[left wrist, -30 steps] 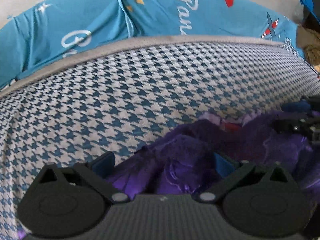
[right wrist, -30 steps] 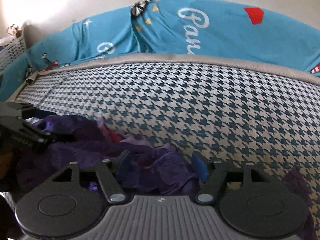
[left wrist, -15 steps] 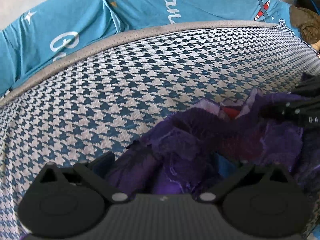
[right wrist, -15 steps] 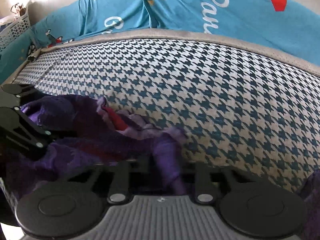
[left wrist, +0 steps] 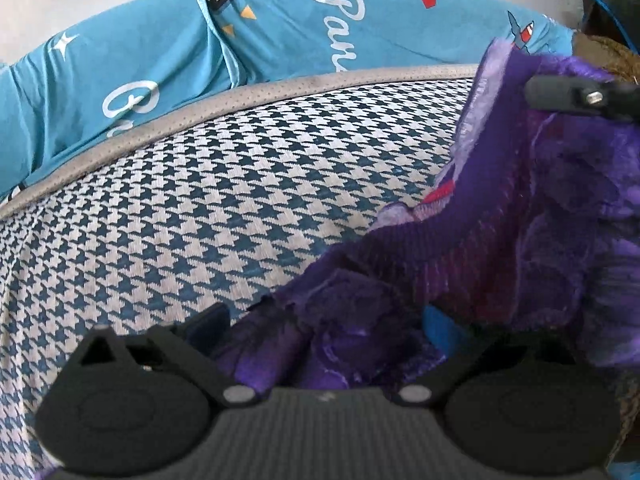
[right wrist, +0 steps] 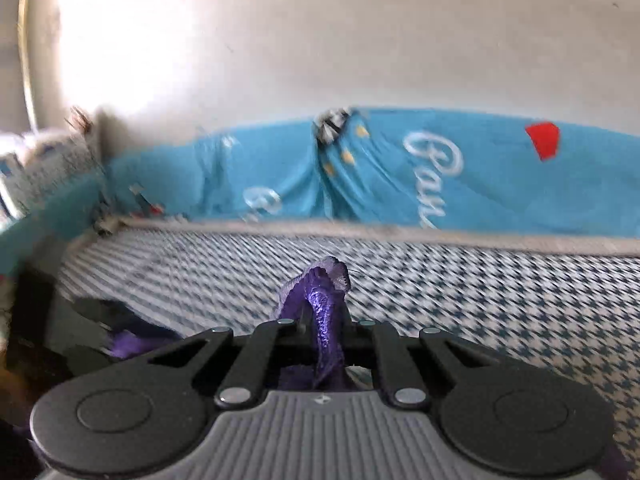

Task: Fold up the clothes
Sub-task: 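Grasp the garment edge with the right gripper and lift it up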

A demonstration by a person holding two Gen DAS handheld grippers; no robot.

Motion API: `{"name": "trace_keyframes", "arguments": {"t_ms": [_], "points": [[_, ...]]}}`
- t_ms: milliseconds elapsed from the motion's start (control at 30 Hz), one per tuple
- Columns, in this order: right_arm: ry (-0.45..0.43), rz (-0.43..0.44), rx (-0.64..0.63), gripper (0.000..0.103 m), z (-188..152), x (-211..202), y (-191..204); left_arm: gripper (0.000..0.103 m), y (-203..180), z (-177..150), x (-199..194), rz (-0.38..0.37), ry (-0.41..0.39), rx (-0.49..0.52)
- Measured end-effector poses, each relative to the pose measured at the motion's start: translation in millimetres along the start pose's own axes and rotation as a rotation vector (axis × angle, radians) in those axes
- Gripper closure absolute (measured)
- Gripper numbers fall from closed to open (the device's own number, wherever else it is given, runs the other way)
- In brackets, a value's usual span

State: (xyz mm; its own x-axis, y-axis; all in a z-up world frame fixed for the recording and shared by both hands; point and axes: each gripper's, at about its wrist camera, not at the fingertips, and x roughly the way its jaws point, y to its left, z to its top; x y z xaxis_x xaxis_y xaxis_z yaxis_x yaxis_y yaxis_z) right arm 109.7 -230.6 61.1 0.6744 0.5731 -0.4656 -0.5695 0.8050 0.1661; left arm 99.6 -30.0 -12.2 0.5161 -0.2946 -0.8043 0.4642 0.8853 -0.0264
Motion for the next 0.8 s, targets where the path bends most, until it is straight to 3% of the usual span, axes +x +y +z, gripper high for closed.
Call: {"name": "trace_keyframes", "arguments": {"t_ms": [200, 433, 600, 633, 700, 733, 767, 800], "points": [[-0.034, 0.141, 0.017, 0.094, 4, -9, 8, 0.000, 4, -1, 0, -0.037, -0.002, -0.011], [-0.048, 0.213, 0.006, 0.094, -1, -20, 17, 0.000, -4, -1, -5, -0.036, -0.050, 0.031], [-0.075, 0.243, 0.009, 0.094, 0, -29, 21, 0.000, 0, 1, -11, -0.061, -0.085, 0.004], [-0.080, 0.243, 0.004, 0.094, 0, -31, 22, 0.005, -1, 2, -13, -0.052, -0.105, 0.005], [-0.090, 0.240, -0.010, 0.094, 1, -34, 25, 0.024, -5, 3, -19, -0.037, -0.142, 0.022], [-0.089, 0.236, -0.010, 0.094, 0, -34, 25, 0.040, -6, 3, -20, -0.035, -0.152, 0.028], [-0.087, 0.230, -0.008, 0.094, 0, -34, 25, 0.049, -8, 3, -21, -0.041, -0.153, 0.031], [-0.087, 0.226, -0.006, 0.094, 0, -33, 25, 0.051, -9, 2, -21, -0.038, -0.155, 0.033]]}}
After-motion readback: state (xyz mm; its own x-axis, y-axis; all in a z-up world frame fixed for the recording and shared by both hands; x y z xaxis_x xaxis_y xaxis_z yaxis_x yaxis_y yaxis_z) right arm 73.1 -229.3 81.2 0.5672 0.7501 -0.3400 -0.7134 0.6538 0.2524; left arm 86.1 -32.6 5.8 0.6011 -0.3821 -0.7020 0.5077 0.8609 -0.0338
